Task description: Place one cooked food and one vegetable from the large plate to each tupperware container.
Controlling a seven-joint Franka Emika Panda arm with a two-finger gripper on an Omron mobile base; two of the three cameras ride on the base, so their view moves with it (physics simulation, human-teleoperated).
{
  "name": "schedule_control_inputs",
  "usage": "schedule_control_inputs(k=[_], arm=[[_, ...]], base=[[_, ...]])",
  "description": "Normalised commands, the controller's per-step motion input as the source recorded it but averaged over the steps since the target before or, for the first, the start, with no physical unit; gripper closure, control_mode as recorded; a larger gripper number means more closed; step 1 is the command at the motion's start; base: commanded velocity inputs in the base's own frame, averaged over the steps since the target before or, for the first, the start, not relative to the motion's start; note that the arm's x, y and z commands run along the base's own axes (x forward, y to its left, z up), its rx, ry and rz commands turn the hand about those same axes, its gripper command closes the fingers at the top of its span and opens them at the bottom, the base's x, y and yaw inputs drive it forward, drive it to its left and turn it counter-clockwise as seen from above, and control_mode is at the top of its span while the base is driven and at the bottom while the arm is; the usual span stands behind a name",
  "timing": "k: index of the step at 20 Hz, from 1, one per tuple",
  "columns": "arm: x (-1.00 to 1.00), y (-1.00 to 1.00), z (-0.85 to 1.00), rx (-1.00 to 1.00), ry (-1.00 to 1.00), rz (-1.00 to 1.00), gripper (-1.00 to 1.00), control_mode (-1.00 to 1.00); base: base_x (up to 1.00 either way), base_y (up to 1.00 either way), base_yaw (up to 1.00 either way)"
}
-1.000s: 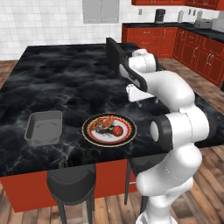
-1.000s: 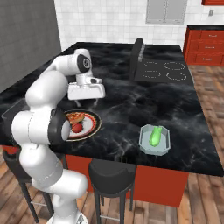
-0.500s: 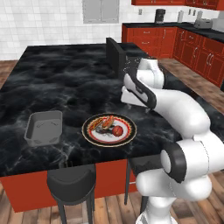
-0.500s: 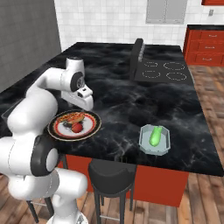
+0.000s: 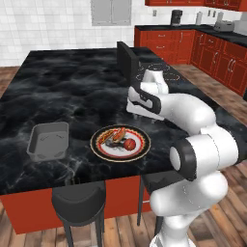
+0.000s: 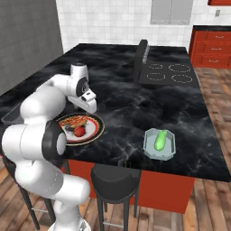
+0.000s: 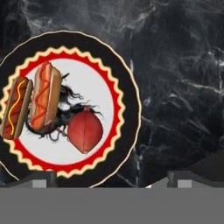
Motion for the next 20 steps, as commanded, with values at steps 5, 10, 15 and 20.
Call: schedule_control_inputs(k=[5,10,15,20], arm=[[0.59,0.10,-0.31,0.00,0.01,0.00,-1.00,-1.00],[0.25,0.30,-0.40,0.00,-0.01,0.00,-1.00,-1.00],[0.04,0.15,-0.57,0.00,-0.03,0.00,-1.00,-1.00],[0.17,0.09,-0.62,0.00,-0.07,0.00,-1.00,-1.00]], base=[[0.00,0.00,0.00],[0.00,0.00,0.00],[0.00,0.00,0.00],[0.00,0.00,0.00]])
